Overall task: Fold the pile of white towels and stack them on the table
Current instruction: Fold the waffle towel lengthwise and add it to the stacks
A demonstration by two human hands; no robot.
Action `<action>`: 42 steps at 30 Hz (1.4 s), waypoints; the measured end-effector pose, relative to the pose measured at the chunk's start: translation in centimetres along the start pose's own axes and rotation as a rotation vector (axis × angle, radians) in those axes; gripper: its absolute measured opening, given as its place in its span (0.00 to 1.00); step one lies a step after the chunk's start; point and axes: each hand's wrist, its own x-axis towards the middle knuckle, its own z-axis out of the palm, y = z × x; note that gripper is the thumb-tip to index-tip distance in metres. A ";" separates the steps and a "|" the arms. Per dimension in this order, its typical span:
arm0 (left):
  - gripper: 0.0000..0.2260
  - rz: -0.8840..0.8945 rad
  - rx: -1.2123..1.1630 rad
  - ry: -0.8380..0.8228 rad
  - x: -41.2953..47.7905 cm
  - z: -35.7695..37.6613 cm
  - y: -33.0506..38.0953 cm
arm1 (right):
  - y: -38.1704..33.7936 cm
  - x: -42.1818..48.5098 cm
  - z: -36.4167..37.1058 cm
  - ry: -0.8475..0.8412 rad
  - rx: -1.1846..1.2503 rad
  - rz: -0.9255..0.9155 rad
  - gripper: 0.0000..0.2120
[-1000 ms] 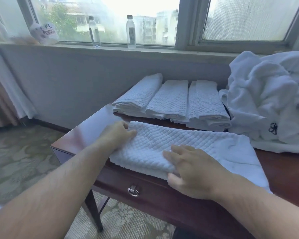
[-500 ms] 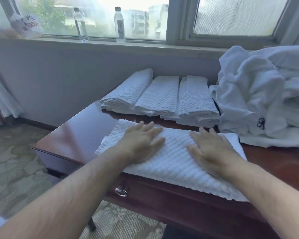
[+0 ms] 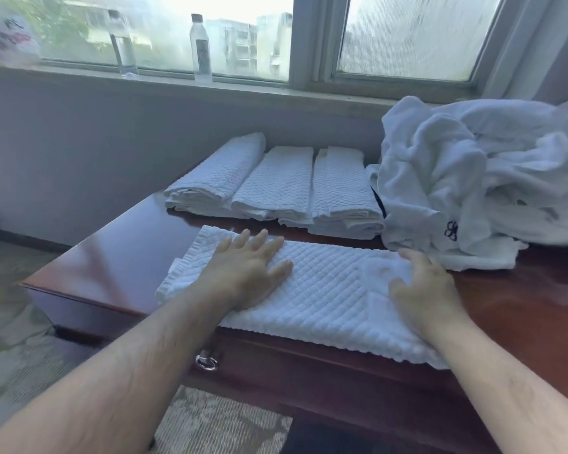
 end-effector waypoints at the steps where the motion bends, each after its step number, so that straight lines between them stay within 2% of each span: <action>1: 0.31 0.002 0.002 0.000 0.0 0.0 0.0 | 0.3 -0.4 -0.4 -0.006 0.088 0.090 0.27; 4: 0.32 0.000 0.001 0.004 -0.2 0.0 0.0 | 1.0 -1.5 -2.0 -0.044 0.457 0.334 0.28; 7: 0.32 -0.017 -0.010 0.015 -0.4 0.2 0.1 | 1.3 -2.9 -3.7 -0.302 1.058 0.493 0.21; 9: 0.32 -0.038 -0.015 0.031 -0.7 0.4 0.2 | 1.1 -5.0 -3.9 -0.482 1.279 0.456 0.24; 10: 0.33 -0.050 -0.022 0.039 -0.8 0.5 0.3 | 1.1 -5.9 -3.6 -0.512 1.364 0.423 0.27; 14: 0.33 -0.103 -0.050 0.061 -1.2 0.9 0.8 | 0.2 -8.9 -0.4 -0.416 1.611 0.344 0.35; 18: 0.32 -0.141 -0.086 0.066 -1.8 1.0 1.6 | -2.8 -10.0 2.1 -0.418 1.646 0.388 0.33; 22: 0.33 -0.153 -0.104 0.068 -2.3 1.2 2.3 | -6.0 -9.5 3.5 -0.446 1.548 0.386 0.28; 24: 0.33 -0.163 -0.114 0.064 -2.6 1.3 2.5 | -7.1 -8.8 4.2 -0.380 1.490 0.420 0.21; 26: 0.32 -0.180 -0.132 0.052 -2.8 1.2 2.8 | -7.7 -8.0 4.8 -0.235 1.408 0.479 0.12; 28: 0.30 -0.191 -0.154 0.029 -3.1 1.0 3.0 | -8.0 -7.4 5.0 -0.115 1.354 0.490 0.10; 31: 0.30 -0.182 -0.213 -0.021 -3.2 0.0 2.6 | -8.1 -7.2 4.8 -0.067 1.340 0.426 0.11; 35: 0.33 -0.077 -0.274 0.036 -2.5 -2.0 0.7 | -8.3 -6.2 3.2 -0.142 1.360 0.287 0.11; 39: 0.40 0.050 -0.610 -0.037 -1.1 -4.1 -1.3 | -8.6 -3.7 1.1 -0.225 1.360 0.139 0.11; 40: 0.39 0.101 -0.691 -0.078 -0.8 -4.4 -1.7 | -8.9 -3.1 0.8 -0.254 1.353 0.092 0.11; 42: 0.32 0.183 -0.830 -0.138 -0.4 -4.7 -2.4 | -9.8 -1.6 0.5 -0.301 1.337 -0.004 0.10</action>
